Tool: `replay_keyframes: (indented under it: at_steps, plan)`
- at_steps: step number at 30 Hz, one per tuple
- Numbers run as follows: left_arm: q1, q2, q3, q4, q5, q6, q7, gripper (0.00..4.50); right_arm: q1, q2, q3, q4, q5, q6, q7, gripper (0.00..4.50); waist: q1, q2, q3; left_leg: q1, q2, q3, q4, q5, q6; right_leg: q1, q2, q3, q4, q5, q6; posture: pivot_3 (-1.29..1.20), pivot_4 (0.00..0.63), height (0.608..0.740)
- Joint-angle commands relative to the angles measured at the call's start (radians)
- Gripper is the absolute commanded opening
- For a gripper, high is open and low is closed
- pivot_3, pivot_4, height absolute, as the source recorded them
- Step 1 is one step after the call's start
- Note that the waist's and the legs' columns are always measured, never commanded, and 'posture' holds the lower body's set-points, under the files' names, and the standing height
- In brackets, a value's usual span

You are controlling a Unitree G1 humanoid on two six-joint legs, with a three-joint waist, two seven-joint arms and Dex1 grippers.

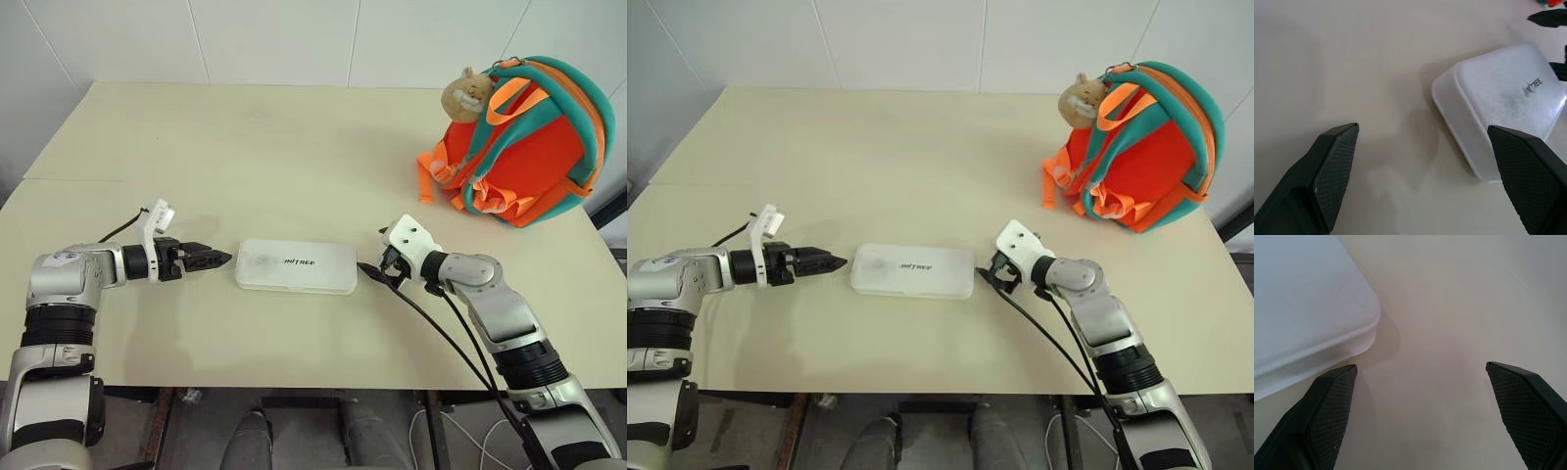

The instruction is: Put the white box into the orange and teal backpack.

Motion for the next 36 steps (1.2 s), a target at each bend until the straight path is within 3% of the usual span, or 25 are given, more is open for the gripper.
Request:
replay_keyframes:
  at_steps: [1,21,32,36]
  plan:
    - [0.003,0.009,0.03,-0.005,-0.061,0.067,-0.041,4.5,-0.01,0.003,-0.008,-0.031,-0.002,-0.01,0.003,4.47,-0.002,0.0,0.0,0.0,0.0,0.0,0.0,0.0,0.0,0.0,0.0,0.0,0.0,0.0,0.0,0.0,0.15,0.74]
    - [-0.146,-0.117,-0.099,0.315,-0.036,0.124,-0.167,4.5,-0.027,0.025,-0.005,-0.022,-0.013,-0.016,0.004,4.47,0.006,0.0,0.0,0.001,-0.001,0.0,0.0,0.0,0.0,0.002,0.0,-0.001,-0.002,0.0,0.0,0.0,0.15,0.74]
    - [-0.139,-0.155,-0.144,0.29,-0.014,0.109,-0.203,4.5,-0.017,0.033,-0.015,-0.035,-0.023,-0.007,0.001,4.47,0.008,0.0,0.0,0.002,-0.001,0.0,0.0,0.0,0.0,0.004,-0.001,-0.001,-0.003,0.0,0.0,0.0,0.15,0.74]
    - [-0.128,-0.155,-0.16,0.275,0.005,0.083,-0.214,3.62,-0.014,0.029,-0.019,-0.037,-0.023,-0.007,0.002,4.5,0.007,0.0,0.0,0.002,-0.001,0.0,0.0,0.0,0.0,0.004,-0.001,-0.001,-0.003,0.0,0.0,0.0,0.15,0.74]
